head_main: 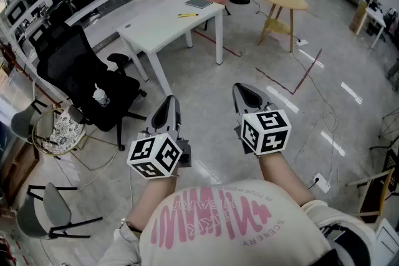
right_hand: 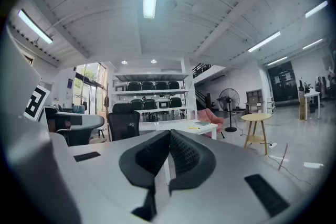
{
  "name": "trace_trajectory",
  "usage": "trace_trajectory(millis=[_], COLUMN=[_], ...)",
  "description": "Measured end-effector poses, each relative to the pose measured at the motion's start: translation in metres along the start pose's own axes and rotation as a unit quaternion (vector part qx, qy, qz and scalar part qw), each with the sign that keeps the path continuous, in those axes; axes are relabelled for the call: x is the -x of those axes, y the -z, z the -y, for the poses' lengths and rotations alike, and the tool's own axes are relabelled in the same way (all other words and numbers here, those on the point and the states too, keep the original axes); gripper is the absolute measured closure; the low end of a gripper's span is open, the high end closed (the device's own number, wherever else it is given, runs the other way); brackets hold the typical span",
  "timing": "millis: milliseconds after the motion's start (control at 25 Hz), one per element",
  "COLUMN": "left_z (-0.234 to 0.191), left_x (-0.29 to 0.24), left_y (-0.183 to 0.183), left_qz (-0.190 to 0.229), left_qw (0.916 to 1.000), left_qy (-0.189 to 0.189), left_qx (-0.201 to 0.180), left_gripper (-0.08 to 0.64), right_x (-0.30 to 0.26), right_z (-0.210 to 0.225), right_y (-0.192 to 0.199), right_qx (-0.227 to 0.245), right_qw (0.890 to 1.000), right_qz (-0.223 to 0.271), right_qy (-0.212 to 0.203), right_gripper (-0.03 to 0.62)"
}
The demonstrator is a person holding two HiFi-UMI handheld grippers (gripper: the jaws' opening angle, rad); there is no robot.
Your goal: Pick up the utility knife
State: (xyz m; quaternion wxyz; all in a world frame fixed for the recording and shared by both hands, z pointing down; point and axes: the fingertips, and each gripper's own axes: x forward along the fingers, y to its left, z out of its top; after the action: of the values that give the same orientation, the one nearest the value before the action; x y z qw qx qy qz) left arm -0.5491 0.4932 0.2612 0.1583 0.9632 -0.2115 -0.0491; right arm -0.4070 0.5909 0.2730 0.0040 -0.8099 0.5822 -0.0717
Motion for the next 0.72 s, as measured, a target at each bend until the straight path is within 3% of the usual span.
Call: trace_trajectory(millis=[320,720], left_z=[-0.019,-0.067], left_x=[0.0,-0.009], left_y=[-0.001,-0.014], left_qz=[0.0,0.006], left_qw=[1.0,0.9997], left_qy=[-0.002,0.014], left_qx=[0.008,0.02], left_gripper=[0.535,0.535], right_x=[-0.011,-0.047], right_z=[-0.005,-0.028], right_y=[0.007,0.017], right_qx=[-0.01,-0.076], right_qw=[1.0,0.997], right_qz=[-0.005,-0.011], right_qy=[0.005,-0.022], right_gripper=[0.578,0.578])
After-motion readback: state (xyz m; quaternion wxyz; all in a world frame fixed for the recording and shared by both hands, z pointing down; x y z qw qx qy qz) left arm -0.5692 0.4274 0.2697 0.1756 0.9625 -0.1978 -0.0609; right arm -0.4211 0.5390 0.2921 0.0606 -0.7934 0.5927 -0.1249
